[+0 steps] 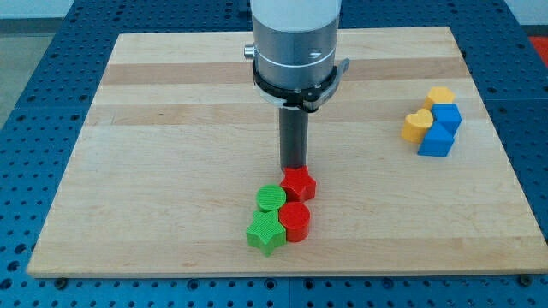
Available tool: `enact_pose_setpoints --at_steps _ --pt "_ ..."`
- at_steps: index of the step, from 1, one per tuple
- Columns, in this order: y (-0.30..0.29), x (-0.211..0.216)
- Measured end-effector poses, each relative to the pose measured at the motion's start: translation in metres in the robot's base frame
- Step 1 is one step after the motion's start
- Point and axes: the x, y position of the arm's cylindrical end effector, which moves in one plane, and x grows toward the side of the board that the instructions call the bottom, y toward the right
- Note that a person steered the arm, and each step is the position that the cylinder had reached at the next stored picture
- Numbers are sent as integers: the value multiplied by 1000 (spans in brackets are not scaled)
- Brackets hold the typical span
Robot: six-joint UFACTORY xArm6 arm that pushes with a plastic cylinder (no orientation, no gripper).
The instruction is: Slide the green star and the green circle to the center
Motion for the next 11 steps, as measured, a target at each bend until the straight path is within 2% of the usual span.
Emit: enact_pose_setpoints --at_steps 2,4,7,9,11 --pt "6 -7" --pt "54 -15" --pt "82 57" --pt "81 128" --pt "42 129"
